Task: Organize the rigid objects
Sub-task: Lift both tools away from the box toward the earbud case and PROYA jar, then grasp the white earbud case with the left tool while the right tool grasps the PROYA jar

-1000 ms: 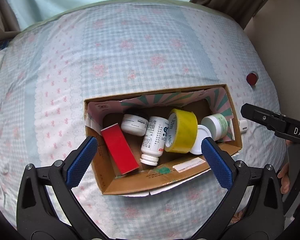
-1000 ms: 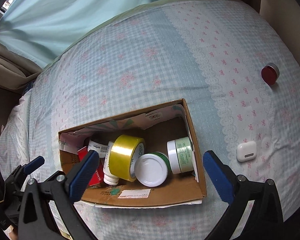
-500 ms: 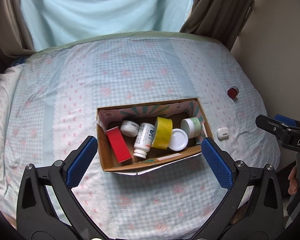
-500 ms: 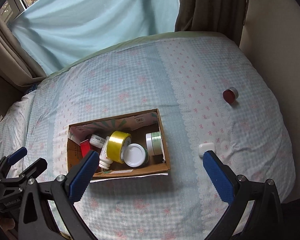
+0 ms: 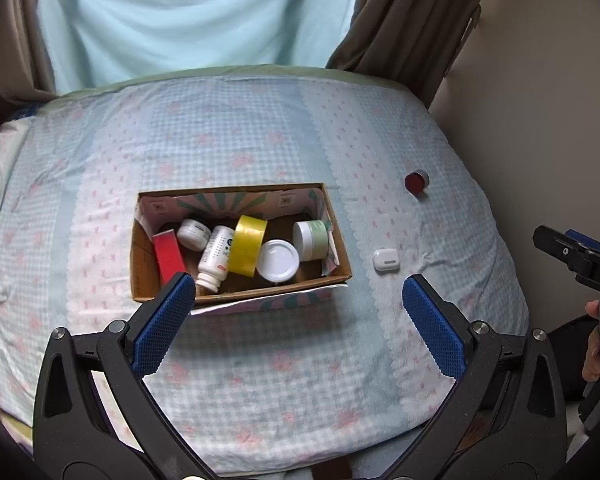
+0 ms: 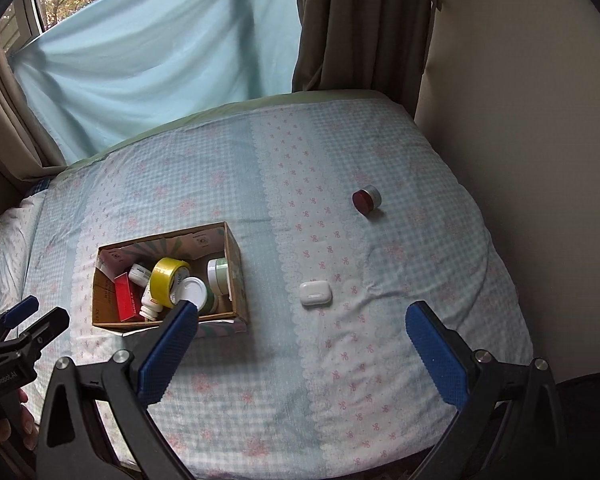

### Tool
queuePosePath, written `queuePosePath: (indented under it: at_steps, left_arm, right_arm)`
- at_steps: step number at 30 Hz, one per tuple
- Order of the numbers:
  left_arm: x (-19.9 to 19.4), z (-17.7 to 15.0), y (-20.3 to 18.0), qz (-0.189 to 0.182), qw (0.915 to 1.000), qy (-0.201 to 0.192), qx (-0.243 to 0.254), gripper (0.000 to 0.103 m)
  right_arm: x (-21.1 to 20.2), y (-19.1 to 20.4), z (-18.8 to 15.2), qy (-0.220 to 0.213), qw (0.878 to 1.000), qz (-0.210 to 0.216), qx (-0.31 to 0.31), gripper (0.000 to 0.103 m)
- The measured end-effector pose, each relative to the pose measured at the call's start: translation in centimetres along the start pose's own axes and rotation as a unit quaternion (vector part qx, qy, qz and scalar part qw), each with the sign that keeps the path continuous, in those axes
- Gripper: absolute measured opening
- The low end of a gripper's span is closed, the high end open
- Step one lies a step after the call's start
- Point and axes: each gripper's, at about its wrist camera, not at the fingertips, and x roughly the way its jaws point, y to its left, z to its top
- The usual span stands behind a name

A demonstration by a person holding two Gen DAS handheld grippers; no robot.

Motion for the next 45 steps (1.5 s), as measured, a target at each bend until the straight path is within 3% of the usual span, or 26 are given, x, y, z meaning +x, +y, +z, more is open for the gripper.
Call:
queuePosePath:
  at_steps: [5,13,19,23,27,34,37,40,45]
  left_arm:
    - [1.9,-0.8,-5.1,0.02,0.9994,-0.003,-0.027,0.103]
    - [7.0,-2.4,-13.6,0.076,0.992,-0.016,-0.1,0.103]
    - [14.0,-3.7,-19.4,0.071,0.9909,0.029,-0.111,0.103]
    - [18.3,-3.5,-21.9,0.087,0.991,0.035,-0.095,0.103]
    - [23.6,-3.0,-22.2,0.08,0.9907,0.055,-0.094,0.103]
    - [32.8,-4.6,-20.6,0.103,0.99,0.062,-0.074,0.103]
    - [36.4,-5.9,-20.1,0.103,0.99,0.077,-0.057,0.096]
    - [38.6,-6.9,-20.0,0.108,0.9899,0.084,-0.037,0.09]
    - [38.9,-6.9,-19.7,0.1,0.9931,0.05,-0.036,0.09]
  right_arm:
    - [1.5,-4.5,1.4,-0.008,0.999,0.003,-0.038,0.103]
    - [7.5,-10.5,5.2,-0.02,0.987,0.063,-0.144,0.103]
    - [13.7,-13.9,8.2,-0.017,0.978,0.09,-0.185,0.103]
    - [17.8,-15.8,9.9,-0.013,0.976,0.101,-0.193,0.103]
    - [22.4,-16.6,10.5,-0.005,0.971,0.113,-0.211,0.103]
    - [31.1,-16.2,10.2,-0.014,0.962,0.113,-0.247,0.103]
    - [34.7,-15.5,9.9,-0.017,0.961,0.105,-0.254,0.103]
    - [37.7,-14.7,9.6,-0.016,0.962,0.108,-0.252,0.103]
    - [40.6,-13.5,9.1,-0.035,0.961,0.109,-0.252,0.099]
